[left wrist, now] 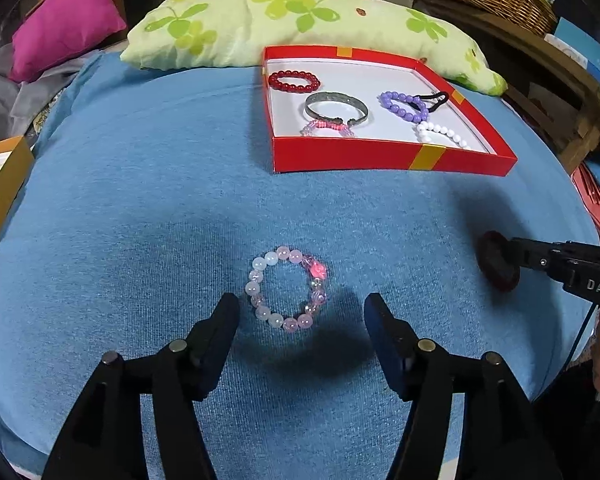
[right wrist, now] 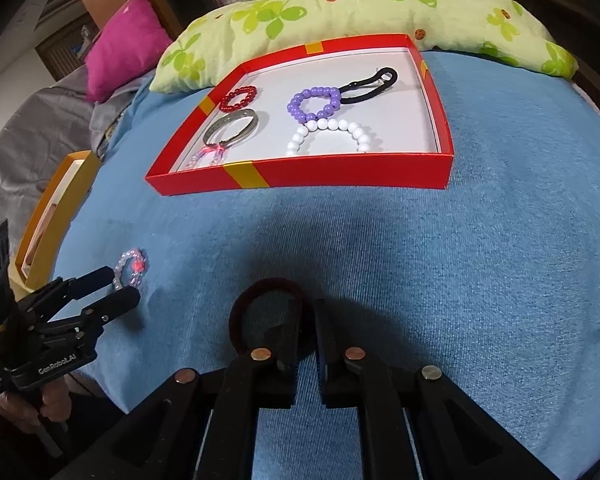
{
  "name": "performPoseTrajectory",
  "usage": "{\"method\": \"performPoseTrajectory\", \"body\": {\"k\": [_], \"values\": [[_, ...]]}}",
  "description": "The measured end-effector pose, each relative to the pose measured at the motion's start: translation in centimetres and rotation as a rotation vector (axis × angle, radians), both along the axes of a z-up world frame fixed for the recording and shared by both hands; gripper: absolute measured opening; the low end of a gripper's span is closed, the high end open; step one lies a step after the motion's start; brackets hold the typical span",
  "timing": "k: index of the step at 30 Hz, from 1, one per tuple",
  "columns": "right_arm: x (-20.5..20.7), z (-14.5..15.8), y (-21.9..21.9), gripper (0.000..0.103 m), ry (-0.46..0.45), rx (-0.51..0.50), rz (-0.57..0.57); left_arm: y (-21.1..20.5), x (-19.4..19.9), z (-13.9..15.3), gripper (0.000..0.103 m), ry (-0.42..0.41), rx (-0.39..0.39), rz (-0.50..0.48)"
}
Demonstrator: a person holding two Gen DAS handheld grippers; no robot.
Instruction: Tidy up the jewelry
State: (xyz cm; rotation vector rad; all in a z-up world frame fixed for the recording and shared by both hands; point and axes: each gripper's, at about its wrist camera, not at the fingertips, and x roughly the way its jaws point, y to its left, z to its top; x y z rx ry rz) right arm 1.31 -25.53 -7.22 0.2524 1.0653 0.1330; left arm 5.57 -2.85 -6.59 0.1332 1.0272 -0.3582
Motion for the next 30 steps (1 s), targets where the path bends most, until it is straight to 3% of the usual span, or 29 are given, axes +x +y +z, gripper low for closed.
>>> {"method": "performPoseTrajectory", "body": {"k": [5,7,11,12,14,16,18,19,24,30], "values": [[-0.5,0.3,0.3,0.038,-0.016,-0.004,0.035,0.3,0.2,-0.1,0.066,0.002,-0.01,0.002],[-0.7,0.4,0.8,0.057,-0.028,-0.021,0.046,0.3,0.3,-0.1,0.066,-0.003,-0.012,0.002],[-1.0,0.5,2.3,0.059,-0.052,-0.071,0.095,0.2,0.4,-0.2,0.066,-0.02,-0.008,-0.001],[-1.1,0.4,2.6,0.058,-0.056,-0.093,0.105,0.2,0.4,-0.2,0.066,-0.022,-0.007,-0.003],[-1.2,0.1,3.3,0.046,-0.066,-0.152,0.125,0.1,0.4,-0.2,0.065,-0.031,-0.004,-0.006],[-1.4,0.1,3.6,0.025,-0.084,-0.193,0.139,0.1,0.3,-0.2,0.052,-0.044,0.003,-0.005],[-1.5,0.2,3.3,0.016,-0.094,-0.194,0.131,0.0,0.3,-0.1,0.036,-0.053,0.004,-0.006],[-1.4,0.3,3.1,0.013,-0.094,-0.189,0.12,0.0,0.4,-0.1,0.034,-0.052,-0.001,-0.008],[-1.1,0.6,1.7,0.01,-0.084,-0.14,0.069,-0.3,0.2,0.1,0.014,-0.046,-0.025,-0.033],[-0.9,1.4,0.0,0.01,-0.092,-0.077,-0.002,-1.0,-0.3,0.7,0.01,-0.056,-0.056,-0.064]]}}
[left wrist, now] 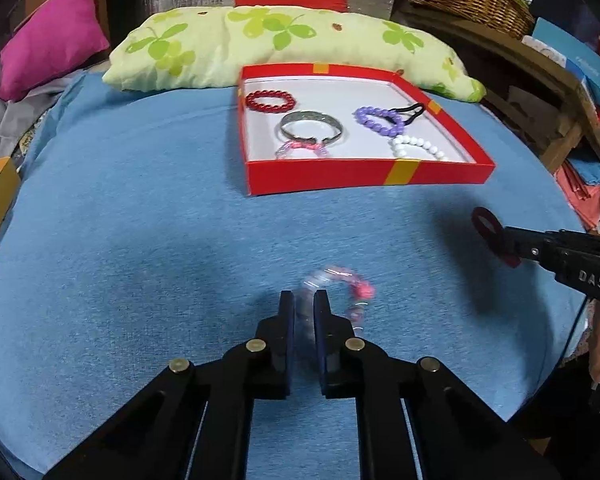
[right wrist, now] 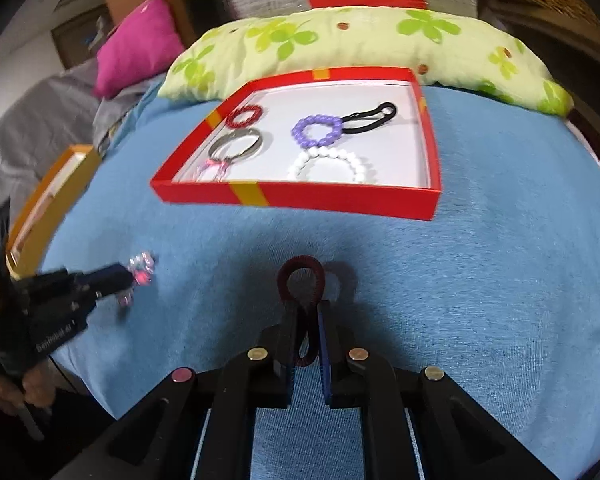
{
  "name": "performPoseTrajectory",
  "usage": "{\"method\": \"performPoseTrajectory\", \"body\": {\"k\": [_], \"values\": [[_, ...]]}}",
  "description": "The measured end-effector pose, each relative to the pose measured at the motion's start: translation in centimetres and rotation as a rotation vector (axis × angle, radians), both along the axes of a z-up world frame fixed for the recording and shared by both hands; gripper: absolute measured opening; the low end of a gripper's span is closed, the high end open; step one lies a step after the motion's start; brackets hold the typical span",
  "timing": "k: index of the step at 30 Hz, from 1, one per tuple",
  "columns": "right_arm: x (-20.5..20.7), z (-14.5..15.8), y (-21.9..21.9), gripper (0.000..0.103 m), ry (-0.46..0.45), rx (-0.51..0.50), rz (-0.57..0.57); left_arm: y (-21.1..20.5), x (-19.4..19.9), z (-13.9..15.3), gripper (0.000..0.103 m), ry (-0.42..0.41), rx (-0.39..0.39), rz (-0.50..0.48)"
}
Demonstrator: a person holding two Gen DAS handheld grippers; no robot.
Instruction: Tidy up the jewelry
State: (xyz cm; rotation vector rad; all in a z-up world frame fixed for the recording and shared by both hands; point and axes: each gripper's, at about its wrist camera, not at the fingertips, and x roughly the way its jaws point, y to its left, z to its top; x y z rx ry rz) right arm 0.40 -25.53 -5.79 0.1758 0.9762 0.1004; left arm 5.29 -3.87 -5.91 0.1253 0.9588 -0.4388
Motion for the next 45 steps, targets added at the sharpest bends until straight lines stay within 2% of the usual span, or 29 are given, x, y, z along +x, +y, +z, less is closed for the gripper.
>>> {"method": "performPoseTrajectory", "body": {"k": [4,8,12,13,14,15,17,24,25,28,30,32,38,39,40,45], "values": [[0.1,0.3,-0.6,0.01,-0.005,0.025,-0.037,-0.7,-0.4,0.6,0.01,-0.01,-0.018,-0.02],[0.5,-0.2,-1.1,0.01,0.03,0.038,-0.082,-1.4,-0.6,1.2,0.01,-0.018,-0.034,-0.037],[0.6,-0.3,-1.7,0.01,0.04,0.051,-0.096,-2.0,-0.8,1.2,0.01,-0.009,-0.017,-0.062],[0.6,-0.4,-1.7,0.01,0.042,0.05,-0.094,-2.0,-0.7,1.1,0.013,-0.001,-0.013,-0.065],[0.6,-0.5,-1.7,0.01,0.046,0.049,-0.092,-2.1,-0.7,0.8,0.024,0.009,-0.001,-0.068],[0.5,-0.5,-1.7,0.01,0.049,0.049,-0.091,-2.0,-0.7,0.7,0.045,0.012,0.013,-0.064],[0.5,-0.7,-1.7,0.01,0.056,0.047,-0.088,-1.8,-0.9,0.4,0.064,0.004,0.037,-0.051],[0.4,-0.9,-1.4,0.01,0.067,0.04,-0.085,-1.2,-1.0,-0.8,0.064,0.038,0.031,-0.067],[0.5,-1.0,-1.4,0.01,0.067,0.036,-0.085,-1.4,-1.0,-1.0,0.062,0.046,0.03,-0.076],[0.5,-1.1,-1.3,0.01,0.068,0.036,-0.087,-2.1,-1.4,-1.2,0.048,0.008,0.057,-0.103],[0.5,-1.1,-1.2,0.01,0.068,0.034,-0.089,-2.4,-1.5,-1.2,0.027,0.006,0.043,-0.12],[0.5,-1.0,-1.1,0.01,0.064,0.033,-0.088,-2.5,-1.3,-1.2,0.018,0.009,0.031,-0.12],[0.4,-0.6,-1.1,0.01,0.041,0.051,-0.078,-2.8,-1.3,-0.8,0.015,0.004,0.01,-0.116],[0.3,-0.5,-1.2,0.01,0.036,0.055,-0.078,-2.8,-1.3,-0.7,0.007,0.0,0.007,-0.119],[0.3,-0.4,-1.2,0.01,0.03,0.06,-0.079,-2.9,-1.4,-0.5,0.006,-0.007,0.004,-0.122],[0.2,0.1,-1.1,0.01,0.013,0.073,-0.076,-2.9,-1.6,0.6,0.005,-0.024,-0.026,-0.124]]}}
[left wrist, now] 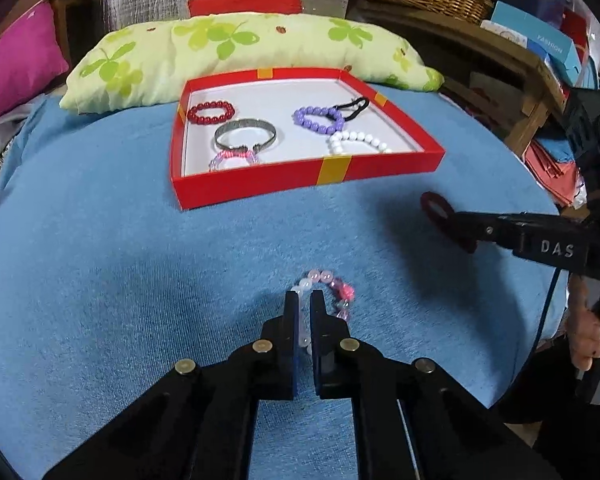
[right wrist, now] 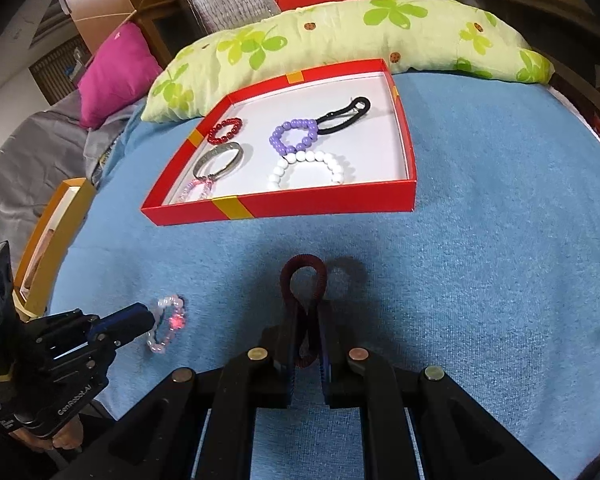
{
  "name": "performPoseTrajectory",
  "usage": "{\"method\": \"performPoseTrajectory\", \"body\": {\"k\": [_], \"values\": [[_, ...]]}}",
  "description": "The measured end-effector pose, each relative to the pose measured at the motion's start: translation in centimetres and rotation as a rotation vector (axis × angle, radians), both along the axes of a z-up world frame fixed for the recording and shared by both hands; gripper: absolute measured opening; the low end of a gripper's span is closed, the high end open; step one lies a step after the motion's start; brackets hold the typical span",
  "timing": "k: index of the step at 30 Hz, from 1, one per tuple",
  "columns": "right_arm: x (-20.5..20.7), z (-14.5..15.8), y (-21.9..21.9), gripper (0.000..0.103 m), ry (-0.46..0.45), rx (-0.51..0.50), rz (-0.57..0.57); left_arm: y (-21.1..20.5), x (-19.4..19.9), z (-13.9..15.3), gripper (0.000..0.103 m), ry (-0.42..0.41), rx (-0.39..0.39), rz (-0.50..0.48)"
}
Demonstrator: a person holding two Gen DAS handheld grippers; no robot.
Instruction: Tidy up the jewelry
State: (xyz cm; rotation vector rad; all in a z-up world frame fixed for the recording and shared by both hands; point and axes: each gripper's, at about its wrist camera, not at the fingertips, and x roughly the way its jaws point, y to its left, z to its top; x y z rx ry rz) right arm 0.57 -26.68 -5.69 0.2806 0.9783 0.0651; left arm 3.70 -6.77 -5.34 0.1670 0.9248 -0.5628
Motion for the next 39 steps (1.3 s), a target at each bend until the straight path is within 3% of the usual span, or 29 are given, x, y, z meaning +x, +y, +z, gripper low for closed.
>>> {"method": "performPoseTrajectory", "body": {"k": [5,8,10,14,19,22,23,24,27,32,34,39], "values": [[0.1,0.1,0.2,0.01,-0.004,0.001,0.01,0.3,-0.1,1.0,0.005,-0.021,-0.031,-0.014],[0.1,0.0,0.0,0.01,0.003,-0.002,0.004,0.6,0.3,0.5,0.005,0.012,-0.018,-0.006],[0.1,-0.1,-0.2,0.01,0.007,0.0,-0.002,0.7,0.4,0.0,0.011,0.044,-0.01,-0.011],[0.1,-0.2,-0.3,0.01,0.012,-0.001,-0.004,0.9,-0.2,-0.7,0.049,0.049,0.006,-0.014],[0.1,-0.3,0.1,0.01,0.013,-0.008,0.004,0.2,-0.7,-1.1,0.05,0.067,-0.012,-0.046],[0.1,-0.5,0.2,0.01,0.021,-0.013,0.0,-0.7,-0.7,-2.0,0.05,0.068,0.019,-0.05],[0.2,-0.7,0.1,0.01,0.025,-0.014,-0.002,-0.9,-0.9,-2.0,0.047,0.046,0.024,-0.05],[0.2,-0.7,0.1,0.01,0.027,-0.016,-0.003,-1.1,-0.9,-2.0,0.034,0.035,0.025,-0.056],[0.2,-0.9,0.1,0.01,0.032,-0.017,-0.006,-0.7,-0.4,-2.0,0.015,0.049,0.006,-0.035],[0.0,-0.5,0.0,0.01,0.017,-0.011,-0.005,-0.5,-0.1,-1.7,0.014,0.044,-0.006,-0.014],[-0.1,-0.3,0.0,0.01,0.008,-0.006,-0.005,-0.3,-0.1,-1.3,0.004,0.037,-0.017,-0.008],[-0.2,0.3,0.4,0.01,-0.019,0.001,0.013,0.1,0.2,-0.3,0.004,0.023,-0.041,-0.001]]}}
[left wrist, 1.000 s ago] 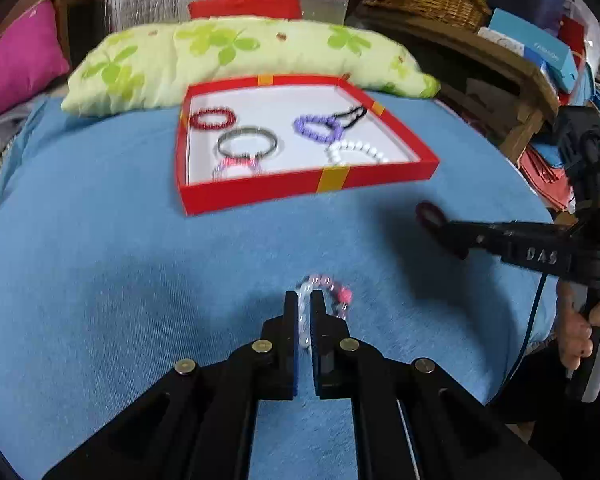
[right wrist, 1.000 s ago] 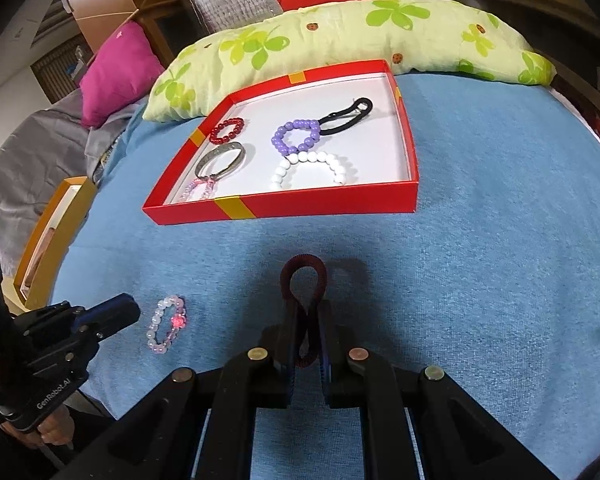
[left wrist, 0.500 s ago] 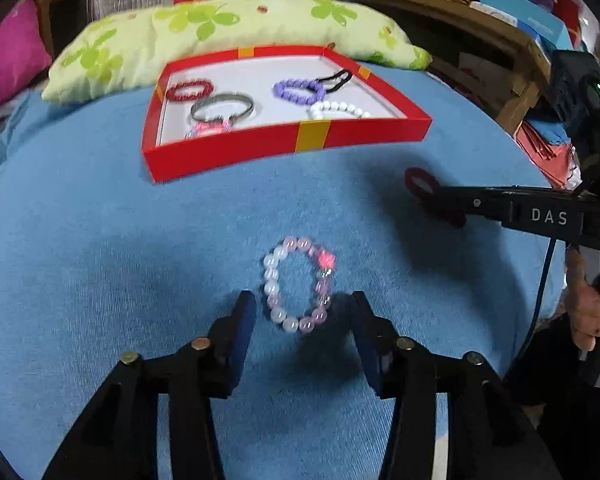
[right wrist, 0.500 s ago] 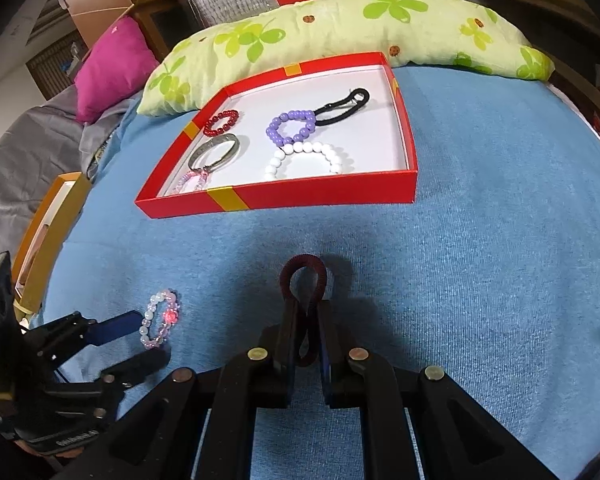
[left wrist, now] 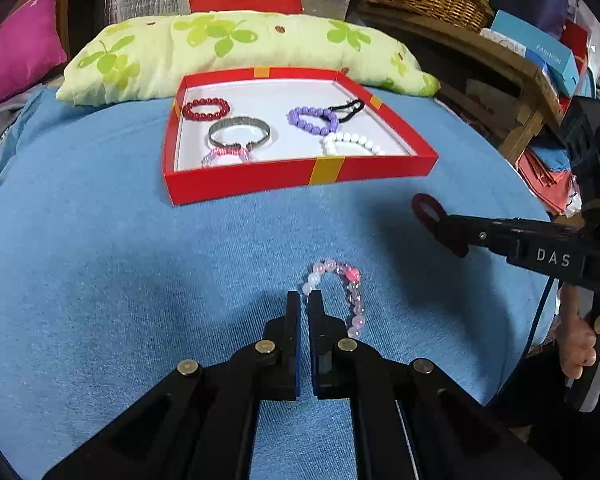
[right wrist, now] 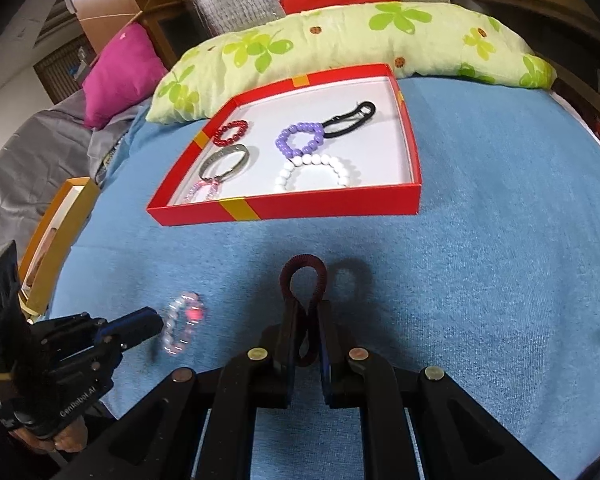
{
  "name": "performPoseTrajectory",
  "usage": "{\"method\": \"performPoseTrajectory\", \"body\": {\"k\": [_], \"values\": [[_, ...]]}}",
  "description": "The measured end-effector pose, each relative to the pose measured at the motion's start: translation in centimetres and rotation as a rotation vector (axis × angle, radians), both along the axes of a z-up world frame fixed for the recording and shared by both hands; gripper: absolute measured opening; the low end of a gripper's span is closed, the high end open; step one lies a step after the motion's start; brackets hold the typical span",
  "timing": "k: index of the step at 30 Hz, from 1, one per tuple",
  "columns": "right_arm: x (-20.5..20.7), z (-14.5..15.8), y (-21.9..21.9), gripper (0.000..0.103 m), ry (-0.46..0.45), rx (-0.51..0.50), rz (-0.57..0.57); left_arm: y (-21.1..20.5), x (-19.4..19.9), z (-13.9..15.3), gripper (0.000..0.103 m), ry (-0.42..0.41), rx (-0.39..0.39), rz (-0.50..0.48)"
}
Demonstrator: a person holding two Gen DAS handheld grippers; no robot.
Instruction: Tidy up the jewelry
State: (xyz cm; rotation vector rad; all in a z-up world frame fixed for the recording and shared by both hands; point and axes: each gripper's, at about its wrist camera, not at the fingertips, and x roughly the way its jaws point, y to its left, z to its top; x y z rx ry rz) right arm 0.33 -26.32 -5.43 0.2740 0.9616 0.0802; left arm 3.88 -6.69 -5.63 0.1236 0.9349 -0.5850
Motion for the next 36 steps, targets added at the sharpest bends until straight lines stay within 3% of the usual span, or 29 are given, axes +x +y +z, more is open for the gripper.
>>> {"method": "performPoseTrajectory", "body": {"k": [10,12,14,15,22,27,36], "values": [[0.2,-0.1,-0.1,0.01,0.0,-0.003,-0.004,0.3,-0.1,-0.3,0.008,0.035,0.003,-0.004],[0.2,-0.1,-0.1,0.01,0.001,0.0,-0.005,0.1,-0.4,-0.4,0.034,0.033,0.007,-0.017],[0.2,-0.1,-0.1,0.01,0.001,-0.003,-0.006,-0.2,-0.8,-0.3,0.048,0.021,0.007,-0.024],[0.2,-0.2,-0.1,0.01,0.002,-0.003,-0.005,-0.5,-1.0,-0.2,0.049,0.018,0.004,-0.039],[0.2,-0.3,-0.2,0.01,0.008,-0.006,-0.007,-2.3,-0.8,-1.5,0.049,0.035,0.034,-0.058],[0.3,-0.4,-0.2,0.01,0.01,-0.005,-0.01,-2.5,-0.4,-1.7,0.015,-0.002,0.046,-0.023],[-0.1,0.2,-0.5,0.01,-0.015,0.012,-0.015,-1.7,0.1,-0.9,0.015,-0.009,0.019,0.009]]}}
